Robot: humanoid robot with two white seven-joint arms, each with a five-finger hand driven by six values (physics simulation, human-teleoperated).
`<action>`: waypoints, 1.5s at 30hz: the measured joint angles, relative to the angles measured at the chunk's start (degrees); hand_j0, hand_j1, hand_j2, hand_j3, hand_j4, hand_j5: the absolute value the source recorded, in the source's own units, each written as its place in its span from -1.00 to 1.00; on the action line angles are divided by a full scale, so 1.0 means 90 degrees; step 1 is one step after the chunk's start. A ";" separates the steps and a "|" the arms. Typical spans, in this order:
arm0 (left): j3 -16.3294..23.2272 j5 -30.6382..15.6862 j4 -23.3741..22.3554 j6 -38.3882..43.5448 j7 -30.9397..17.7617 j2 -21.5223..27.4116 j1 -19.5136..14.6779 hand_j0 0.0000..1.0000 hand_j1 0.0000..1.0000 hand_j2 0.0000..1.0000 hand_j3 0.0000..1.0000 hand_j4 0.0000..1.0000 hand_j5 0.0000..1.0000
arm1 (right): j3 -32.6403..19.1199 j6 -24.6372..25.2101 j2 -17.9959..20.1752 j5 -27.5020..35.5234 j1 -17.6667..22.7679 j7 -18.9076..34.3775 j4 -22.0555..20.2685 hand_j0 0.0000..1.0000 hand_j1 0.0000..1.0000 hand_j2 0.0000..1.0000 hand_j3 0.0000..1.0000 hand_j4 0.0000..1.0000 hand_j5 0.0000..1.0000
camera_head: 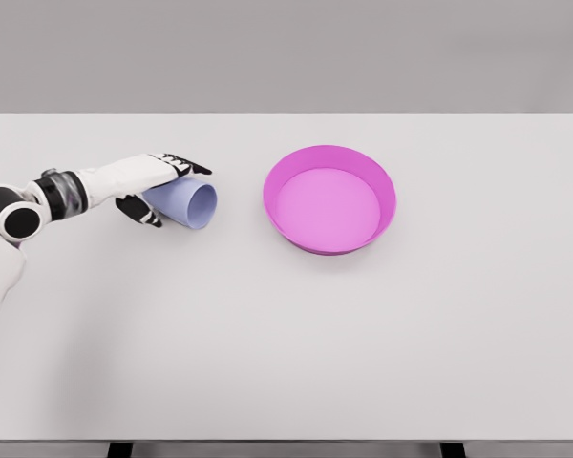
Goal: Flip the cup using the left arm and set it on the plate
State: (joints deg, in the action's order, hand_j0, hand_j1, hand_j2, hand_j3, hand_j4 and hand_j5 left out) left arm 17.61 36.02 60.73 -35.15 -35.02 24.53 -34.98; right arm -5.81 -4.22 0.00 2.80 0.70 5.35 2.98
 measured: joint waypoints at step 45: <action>0.0223 -0.0048 0.0519 0.0010 0.0005 0.0094 0.0156 0.46 0.46 0.46 0.46 0.46 0.46 | 0.0000 0.0000 0.0000 -0.0002 0.0000 0.0000 0.0000 1.00 1.00 1.00 1.00 1.00 1.00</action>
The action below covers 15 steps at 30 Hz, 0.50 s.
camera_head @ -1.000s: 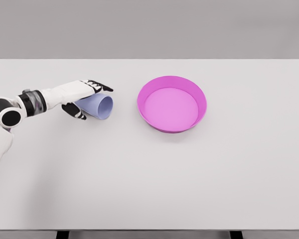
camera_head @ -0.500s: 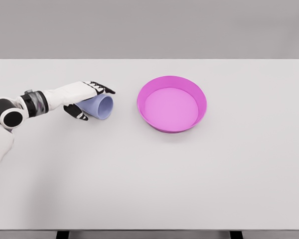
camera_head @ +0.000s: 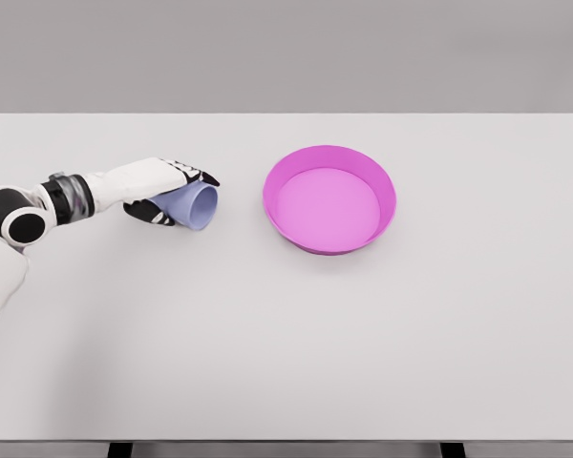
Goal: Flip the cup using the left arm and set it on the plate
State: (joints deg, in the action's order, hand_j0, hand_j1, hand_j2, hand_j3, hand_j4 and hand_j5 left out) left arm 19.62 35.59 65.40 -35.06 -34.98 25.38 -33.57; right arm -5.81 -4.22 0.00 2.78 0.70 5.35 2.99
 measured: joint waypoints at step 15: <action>-0.0062 -0.1116 -0.0206 -0.0011 -0.0005 0.0207 0.0039 0.41 0.41 0.41 0.41 0.41 0.41 | 0.0000 0.0000 0.0000 0.0002 0.0000 0.0000 0.0000 1.00 1.00 1.00 1.00 1.00 1.00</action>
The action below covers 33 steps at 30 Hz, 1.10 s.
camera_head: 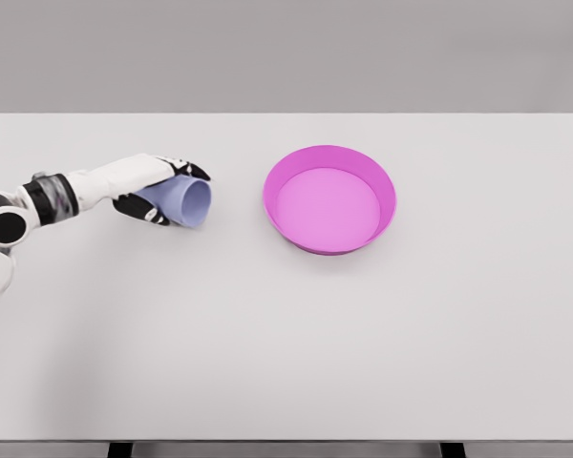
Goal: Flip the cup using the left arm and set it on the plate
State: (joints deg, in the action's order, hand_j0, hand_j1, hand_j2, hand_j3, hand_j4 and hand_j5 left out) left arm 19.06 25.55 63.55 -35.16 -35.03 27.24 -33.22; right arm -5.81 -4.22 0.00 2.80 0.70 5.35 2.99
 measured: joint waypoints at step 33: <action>0.0083 -0.3438 -0.0019 0.0001 0.0001 -0.0225 0.0459 0.35 0.35 0.35 0.35 0.35 0.35 | 0.0000 0.0000 0.0000 -0.0001 0.0000 0.0000 0.0000 1.00 1.00 1.00 1.00 1.00 1.00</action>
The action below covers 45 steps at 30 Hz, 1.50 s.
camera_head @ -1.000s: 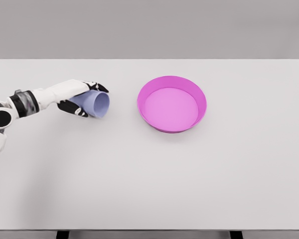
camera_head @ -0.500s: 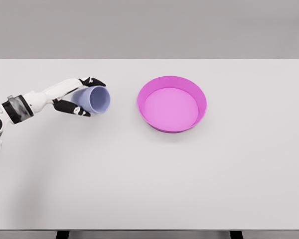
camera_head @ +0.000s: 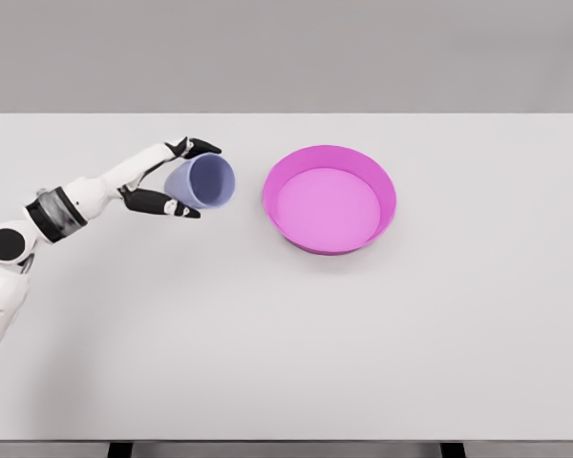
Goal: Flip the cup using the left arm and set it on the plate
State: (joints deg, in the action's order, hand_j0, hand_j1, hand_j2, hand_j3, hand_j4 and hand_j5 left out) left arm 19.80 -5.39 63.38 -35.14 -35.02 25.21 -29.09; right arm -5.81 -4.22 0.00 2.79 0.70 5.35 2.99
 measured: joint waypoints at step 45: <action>0.0438 -0.0362 -0.0663 0.0009 0.0002 -0.2265 -0.0225 0.43 0.43 0.43 0.43 0.43 0.43 | -0.0001 0.0000 0.0000 0.0001 0.0000 0.0000 0.0000 1.00 1.00 1.00 1.00 1.00 1.00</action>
State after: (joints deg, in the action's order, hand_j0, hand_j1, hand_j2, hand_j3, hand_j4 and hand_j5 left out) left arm 23.74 -8.65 57.42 -35.07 -35.01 4.83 -31.11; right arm -5.82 -4.22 0.00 2.80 0.70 5.35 2.98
